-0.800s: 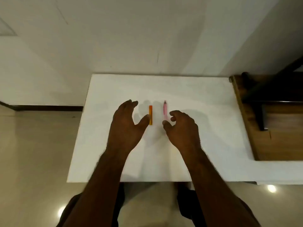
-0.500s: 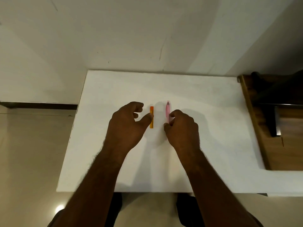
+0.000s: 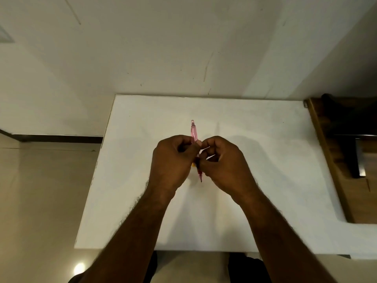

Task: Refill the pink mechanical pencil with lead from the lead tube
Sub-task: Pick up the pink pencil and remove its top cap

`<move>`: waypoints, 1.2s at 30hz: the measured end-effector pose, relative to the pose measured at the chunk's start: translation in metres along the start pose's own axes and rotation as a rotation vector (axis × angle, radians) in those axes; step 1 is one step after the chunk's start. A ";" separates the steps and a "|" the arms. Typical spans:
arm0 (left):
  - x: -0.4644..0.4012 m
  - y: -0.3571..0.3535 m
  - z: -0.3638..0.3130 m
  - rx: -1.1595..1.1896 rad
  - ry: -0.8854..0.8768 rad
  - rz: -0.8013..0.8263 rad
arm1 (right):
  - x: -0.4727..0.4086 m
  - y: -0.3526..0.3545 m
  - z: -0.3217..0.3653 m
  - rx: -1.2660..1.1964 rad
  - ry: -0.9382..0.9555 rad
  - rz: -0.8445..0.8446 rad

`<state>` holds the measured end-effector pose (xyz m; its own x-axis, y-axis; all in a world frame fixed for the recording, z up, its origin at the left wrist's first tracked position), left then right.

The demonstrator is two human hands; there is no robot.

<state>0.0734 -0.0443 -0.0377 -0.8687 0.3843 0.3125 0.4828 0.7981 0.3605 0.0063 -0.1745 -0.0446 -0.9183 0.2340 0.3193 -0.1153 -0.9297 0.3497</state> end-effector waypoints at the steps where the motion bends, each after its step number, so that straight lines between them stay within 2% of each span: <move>1: 0.000 0.000 0.000 0.003 -0.008 -0.001 | 0.000 0.000 0.002 -0.008 0.012 0.017; 5: 0.000 -0.001 -0.002 0.036 -0.021 0.032 | -0.002 0.012 0.002 -0.064 0.003 -0.036; 10: 0.004 -0.014 -0.002 -0.010 -0.019 0.139 | -0.007 0.032 0.002 -0.405 -0.026 -0.140; 19: 0.002 -0.024 -0.001 -0.013 -0.005 0.169 | -0.026 0.034 -0.001 -0.302 -0.035 -0.195; 36: -0.005 -0.020 -0.011 0.052 -0.046 0.207 | -0.025 0.036 0.002 -0.508 0.001 -0.168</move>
<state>0.0690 -0.0670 -0.0366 -0.7564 0.5622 0.3342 0.6459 0.7225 0.2465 0.0262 -0.2130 -0.0379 -0.8718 0.3915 0.2945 -0.4293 -0.9001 -0.0744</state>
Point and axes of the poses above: each hand's wrist, its own x-axis away from the middle knuckle, its own y-axis out of the back of the hand, z = x × y, the point moved 5 cm from there along -x, towards the middle knuckle, and after that the axes turned 10 degrees about z, right-handed, at the moved point
